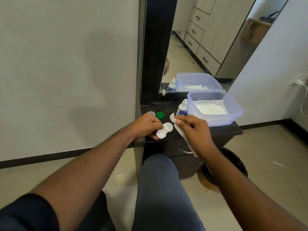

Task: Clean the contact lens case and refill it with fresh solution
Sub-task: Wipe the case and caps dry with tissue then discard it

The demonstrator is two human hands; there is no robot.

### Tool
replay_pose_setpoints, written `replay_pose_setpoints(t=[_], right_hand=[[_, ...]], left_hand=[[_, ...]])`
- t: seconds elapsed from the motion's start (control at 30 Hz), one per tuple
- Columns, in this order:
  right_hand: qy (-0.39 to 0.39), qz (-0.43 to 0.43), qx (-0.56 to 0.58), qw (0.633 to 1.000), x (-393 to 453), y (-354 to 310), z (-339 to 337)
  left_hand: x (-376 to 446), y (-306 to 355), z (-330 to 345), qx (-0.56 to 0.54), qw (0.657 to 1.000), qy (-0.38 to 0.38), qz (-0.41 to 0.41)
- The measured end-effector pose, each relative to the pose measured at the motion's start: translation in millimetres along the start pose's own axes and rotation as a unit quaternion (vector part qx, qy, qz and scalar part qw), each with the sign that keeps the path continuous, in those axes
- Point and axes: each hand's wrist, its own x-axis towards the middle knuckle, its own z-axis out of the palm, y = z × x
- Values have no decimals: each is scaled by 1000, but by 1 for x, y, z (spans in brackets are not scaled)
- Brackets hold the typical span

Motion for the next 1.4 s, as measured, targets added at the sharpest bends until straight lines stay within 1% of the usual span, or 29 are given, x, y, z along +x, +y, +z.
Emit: replay_pose_setpoints(t=[0.03, 0.07, 0.1, 0.17, 0.23, 0.27, 0.33, 0.37, 0.47, 0.53, 0.6, 0.7, 0.8, 0.87, 0.93, 0.97, 1.0, 1.03, 1.07, 1.1, 1.13, 1.17, 1.2, 1.23, 1.27, 1.3, 1.33, 1.37, 1.4], right_hand=[[-38, -109, -148, 982, 4, 3, -2], [-73, -200, -270, 939, 7, 6, -5], [-104, -267, -358, 889, 11, 7, -7], [-143, -355, -451, 806, 16, 7, -8], [-166, -406, -486, 756, 22, 4, -9], [-182, -417, -490, 744, 27, 3, -10], [-223, -406, -490, 739, 36, -2, -12], [-239, -405, -498, 729, 40, -6, -13], [-249, -465, -541, 655, 45, -13, -15], [-242, -488, -550, 633, 45, -13, -16], [-229, -474, -555, 644, 41, -10, -16], [-181, -399, -567, 697, 28, -3, -9], [-118, -297, -542, 778, 12, -4, 5], [-101, -158, -492, 850, 3, -2, 16], [-69, -54, -402, 911, -2, 3, 27], [-49, -2, -319, 946, -4, 4, 32], [-34, 60, -196, 978, -4, 5, 35], [-18, 136, -26, 990, -3, 4, 36], [-8, 220, 151, 964, -3, -1, 34], [-3, 283, 299, 911, -5, -4, 32], [8, 312, 391, 866, -8, -4, 28], [27, 318, 436, 841, -12, -2, 26], [43, 314, 451, 835, -15, 1, 25], [57, 300, 436, 847, -18, 5, 24], [71, 275, 394, 874, -21, 11, 25], [79, 231, 320, 915, -23, 15, 24], [78, 169, 209, 960, -26, 20, 23], [65, 97, 87, 989, -28, 23, 23], [51, 29, -12, 998, -29, 26, 24]], left_hand=[[0, 0, -1, 0, 1000, -4, -1], [0, 1, -1, -2, 1000, -7, -3], [-1, 1, -1, -5, 1000, -12, -5], [-1, 1, -2, -6, 1000, -18, -10], [0, 0, -3, -8, 1000, -23, -10], [1, -1, -3, -9, 1000, -25, -10], [1, -1, -4, -6, 999, -29, -12], [0, 0, -4, -4, 999, -32, -11], [-1, 0, -4, -7, 999, -35, -5], [-1, 0, -6, -6, 999, -33, -5], [0, 0, -7, -5, 999, -37, -4], [1, 1, -6, 9, 999, -44, -9], [0, 2, -4, 1, 999, -38, -3], [-1, 2, -2, 3, 1000, -29, 5], [0, 0, -1, 1, 1000, -22, 13], [1, -1, -1, -4, 1000, -20, 15], [1, -3, -1, -11, 1000, -18, 16], [2, -4, -2, -19, 1000, -16, 15], [2, -4, -2, -26, 999, -13, 12], [2, -5, -2, -30, 999, -11, 9], [1, -4, -2, -31, 999, -7, 6], [1, -5, -2, -34, 999, -3, 6], [0, -5, -2, -40, 999, 3, 4], [0, -5, -2, -49, 999, 8, 2], [0, -4, -2, -57, 998, 10, 0], [0, -4, -3, -66, 998, 10, -1], [0, -3, -3, -74, 997, 8, -4], [1, -2, -3, -81, 997, 6, -7], [1, -2, -3, -85, 996, 7, -11]])
